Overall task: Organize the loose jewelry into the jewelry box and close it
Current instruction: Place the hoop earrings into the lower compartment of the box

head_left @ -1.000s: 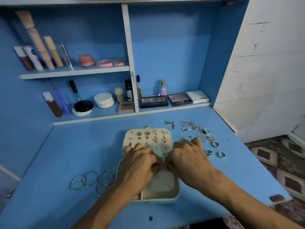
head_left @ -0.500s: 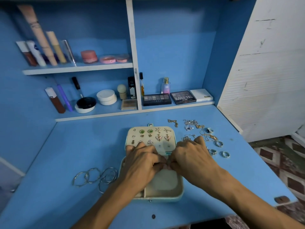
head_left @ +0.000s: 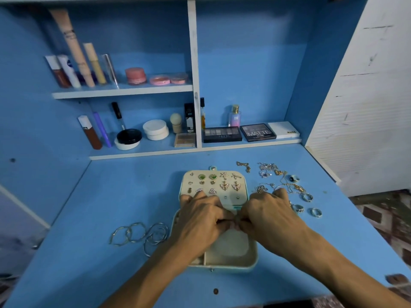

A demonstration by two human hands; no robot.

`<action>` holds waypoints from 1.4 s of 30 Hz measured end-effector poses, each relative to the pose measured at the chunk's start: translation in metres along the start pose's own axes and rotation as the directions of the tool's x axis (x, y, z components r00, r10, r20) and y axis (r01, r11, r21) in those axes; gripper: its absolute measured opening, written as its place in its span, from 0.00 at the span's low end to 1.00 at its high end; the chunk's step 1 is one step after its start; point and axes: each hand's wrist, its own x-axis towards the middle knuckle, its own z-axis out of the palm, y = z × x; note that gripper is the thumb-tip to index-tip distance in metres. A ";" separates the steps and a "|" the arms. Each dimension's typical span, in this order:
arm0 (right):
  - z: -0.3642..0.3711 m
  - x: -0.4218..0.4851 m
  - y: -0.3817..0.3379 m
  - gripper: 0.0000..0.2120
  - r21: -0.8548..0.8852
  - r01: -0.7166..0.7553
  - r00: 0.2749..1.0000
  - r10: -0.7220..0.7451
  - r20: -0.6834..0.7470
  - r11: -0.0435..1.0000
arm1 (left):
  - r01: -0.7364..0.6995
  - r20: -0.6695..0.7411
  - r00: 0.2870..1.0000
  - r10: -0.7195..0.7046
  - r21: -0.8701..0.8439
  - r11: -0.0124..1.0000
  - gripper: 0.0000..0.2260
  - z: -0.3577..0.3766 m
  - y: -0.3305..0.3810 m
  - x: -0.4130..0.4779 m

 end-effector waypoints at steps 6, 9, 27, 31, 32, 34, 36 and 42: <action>-0.003 -0.002 -0.003 0.15 0.002 -0.021 1.000 0.021 0.015 1.000 | 0.007 0.009 1.000 -0.007 -0.012 1.000 0.12 -0.001 -0.001 0.001; -0.004 -0.003 -0.002 0.14 0.039 -0.021 1.000 0.020 0.023 0.999 | 0.015 0.007 1.000 -0.015 -0.031 0.999 0.12 0.001 -0.003 0.001; -0.027 0.043 -0.054 0.08 0.324 0.218 0.972 -0.173 -0.160 0.921 | 0.129 -0.306 0.924 -0.227 -0.310 0.942 0.07 -0.042 -0.090 -0.054; -0.019 0.061 -0.096 0.08 0.297 0.332 0.942 -0.302 -0.144 0.895 | 0.336 -0.322 0.861 -0.395 -0.224 0.915 0.05 -0.051 -0.133 -0.093; -0.017 0.066 -0.105 0.08 0.280 0.344 0.938 -0.319 -0.132 0.896 | 0.396 -0.318 0.840 -0.440 -0.197 0.897 0.05 -0.053 -0.141 -0.101; -0.012 0.073 -0.119 0.09 0.231 0.354 0.935 -0.340 -0.099 0.906 | 0.464 -0.293 0.823 -0.487 -0.147 0.874 0.04 -0.055 -0.151 -0.113; -0.008 0.079 -0.129 0.09 0.159 0.353 0.935 -0.349 -0.054 0.922 | 0.482 -0.251 0.832 -0.495 -0.116 0.868 0.04 -0.055 -0.156 -0.120; -0.003 0.087 -0.139 0.08 -0.020 0.324 0.946 -0.323 0.031 0.946 | 0.506 -0.197 0.829 -0.523 -0.135 0.852 0.02 -0.047 -0.155 -0.120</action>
